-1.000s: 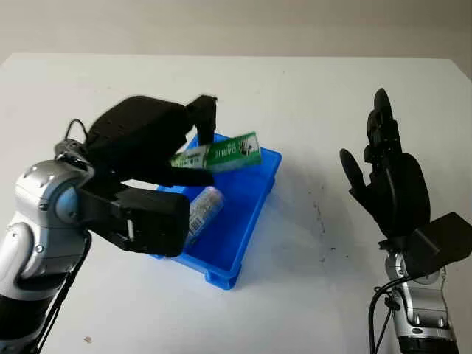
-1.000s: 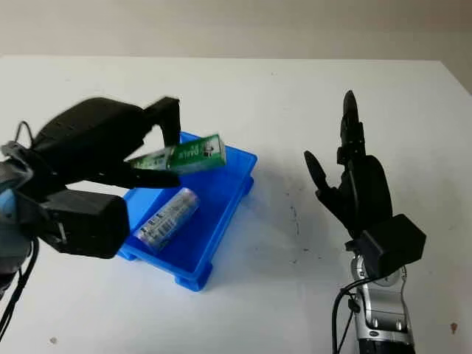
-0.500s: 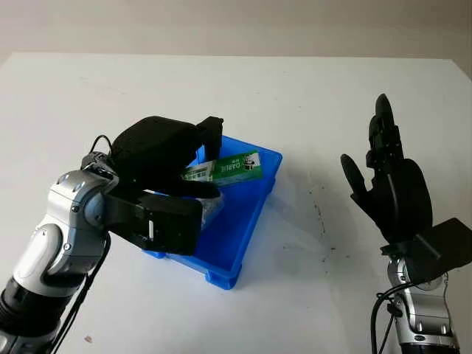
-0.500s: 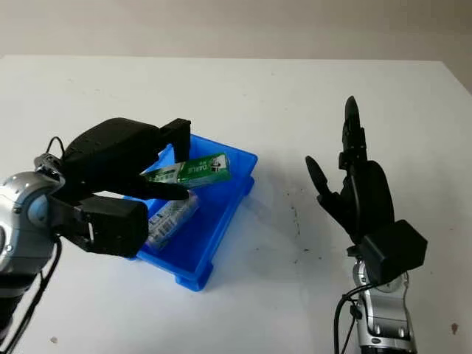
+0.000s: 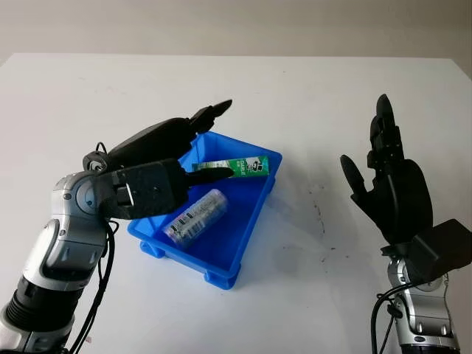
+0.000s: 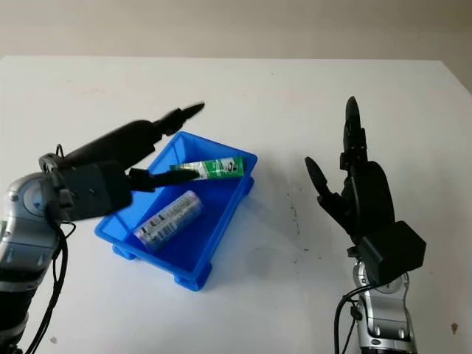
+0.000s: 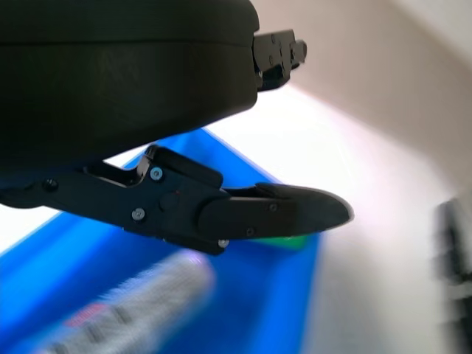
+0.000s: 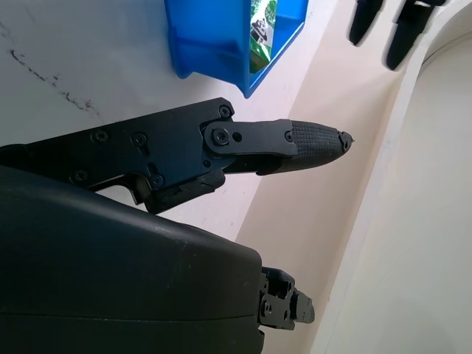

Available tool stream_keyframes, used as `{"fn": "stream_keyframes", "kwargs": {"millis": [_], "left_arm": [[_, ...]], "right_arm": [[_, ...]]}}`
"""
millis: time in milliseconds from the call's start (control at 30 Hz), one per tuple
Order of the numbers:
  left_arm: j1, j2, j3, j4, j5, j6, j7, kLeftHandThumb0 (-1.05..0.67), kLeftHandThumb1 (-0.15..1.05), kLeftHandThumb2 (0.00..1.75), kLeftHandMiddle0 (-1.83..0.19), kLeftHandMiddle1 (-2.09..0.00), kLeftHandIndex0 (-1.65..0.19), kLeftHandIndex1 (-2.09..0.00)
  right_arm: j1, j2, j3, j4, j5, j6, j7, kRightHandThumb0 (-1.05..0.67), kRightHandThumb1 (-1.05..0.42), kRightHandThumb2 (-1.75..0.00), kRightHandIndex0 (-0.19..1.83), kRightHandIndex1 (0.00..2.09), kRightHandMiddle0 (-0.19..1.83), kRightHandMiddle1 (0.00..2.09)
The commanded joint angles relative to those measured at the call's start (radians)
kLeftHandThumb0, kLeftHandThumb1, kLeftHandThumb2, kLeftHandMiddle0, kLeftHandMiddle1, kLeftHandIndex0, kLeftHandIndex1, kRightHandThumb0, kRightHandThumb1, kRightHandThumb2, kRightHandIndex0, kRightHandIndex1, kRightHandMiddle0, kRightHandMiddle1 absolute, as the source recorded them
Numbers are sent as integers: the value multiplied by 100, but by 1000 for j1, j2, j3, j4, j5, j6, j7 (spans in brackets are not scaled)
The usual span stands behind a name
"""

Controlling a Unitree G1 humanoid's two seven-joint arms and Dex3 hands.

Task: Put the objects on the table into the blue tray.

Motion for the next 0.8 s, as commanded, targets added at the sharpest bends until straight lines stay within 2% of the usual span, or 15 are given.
{"fn": "stream_keyframes", "kwargs": {"millis": [0,167,300,400,633,767], "left_arm": [[-20,-31,63,16,-73,-46,44,-76,105,51,19,0,19,0],[-26,-168,246,57,-352,6,189,-74,105,58,19,0,19,0],[13,-196,350,93,-477,-26,265,-76,105,66,19,0,19,0],[54,-182,399,124,-513,-50,298,-74,105,70,19,0,19,0],[170,-183,497,215,-566,-121,360,-78,105,63,17,-2,19,0],[256,-206,497,234,-575,-175,369,-78,105,63,13,-5,18,-1]], "right_arm": [[-6,2,0,-5,1,-7,-3,-63,-105,-35,-18,5,-14,5],[-36,17,13,-12,4,10,-11,-64,-105,-37,-18,5,-14,6],[-70,30,22,-8,7,29,-17,-65,-105,-41,-17,6,-13,6],[-94,36,32,-4,-3,42,-26,-65,-105,-46,-17,6,-13,6],[-143,41,49,21,0,59,-24,-70,-105,-51,-17,5,-13,5],[-161,46,51,32,-2,97,-33,-71,-105,-52,-17,5,-13,5]]}}
